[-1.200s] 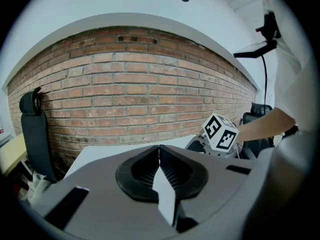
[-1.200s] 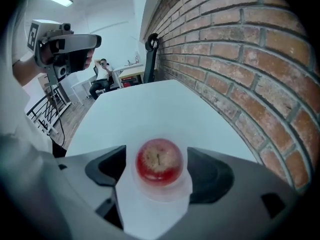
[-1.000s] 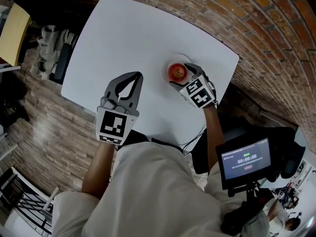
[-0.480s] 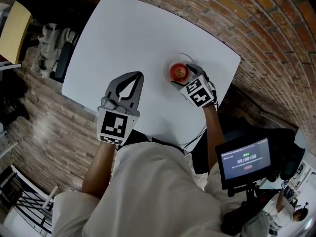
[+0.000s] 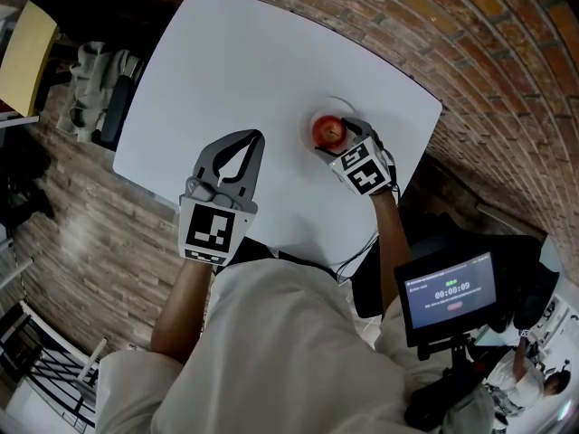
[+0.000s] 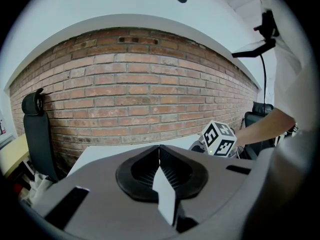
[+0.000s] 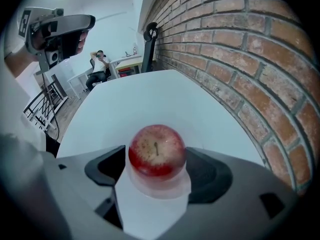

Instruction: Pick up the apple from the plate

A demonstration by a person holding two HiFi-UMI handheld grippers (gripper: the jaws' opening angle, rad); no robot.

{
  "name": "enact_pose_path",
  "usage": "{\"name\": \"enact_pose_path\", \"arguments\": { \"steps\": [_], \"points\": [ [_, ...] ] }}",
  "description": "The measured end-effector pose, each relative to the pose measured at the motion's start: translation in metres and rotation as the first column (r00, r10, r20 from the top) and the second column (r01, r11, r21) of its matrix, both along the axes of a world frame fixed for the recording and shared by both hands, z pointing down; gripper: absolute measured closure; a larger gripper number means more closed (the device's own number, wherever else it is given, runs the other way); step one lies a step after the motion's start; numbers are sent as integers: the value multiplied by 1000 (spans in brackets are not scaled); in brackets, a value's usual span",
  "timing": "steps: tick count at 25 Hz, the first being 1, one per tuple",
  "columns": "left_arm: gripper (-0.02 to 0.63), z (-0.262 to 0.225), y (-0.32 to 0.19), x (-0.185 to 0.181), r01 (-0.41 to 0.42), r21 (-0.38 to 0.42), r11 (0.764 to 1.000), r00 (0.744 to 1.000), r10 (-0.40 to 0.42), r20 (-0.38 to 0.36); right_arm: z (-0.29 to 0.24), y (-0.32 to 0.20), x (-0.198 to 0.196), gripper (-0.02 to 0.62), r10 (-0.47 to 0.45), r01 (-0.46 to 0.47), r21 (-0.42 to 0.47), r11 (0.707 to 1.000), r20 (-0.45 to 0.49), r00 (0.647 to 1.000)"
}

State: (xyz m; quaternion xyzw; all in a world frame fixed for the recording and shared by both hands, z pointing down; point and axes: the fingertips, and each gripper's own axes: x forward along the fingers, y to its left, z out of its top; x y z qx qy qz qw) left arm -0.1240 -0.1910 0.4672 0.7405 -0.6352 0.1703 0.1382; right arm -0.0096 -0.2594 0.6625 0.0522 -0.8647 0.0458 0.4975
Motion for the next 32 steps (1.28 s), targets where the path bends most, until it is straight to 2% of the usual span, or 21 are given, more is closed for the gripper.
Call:
{"name": "enact_pose_path", "arguments": {
  "steps": [15,32],
  "points": [
    [600,0,-1,-1,-6,-2,1000,1000,6,-1,0,-2,1,242,-1,1,1,1000,-5,1000],
    [600,-11,9,3,-35,26,999,999,35,10,-29,1,-2,242,52,-54,35,998,72,996]
  ]
}}
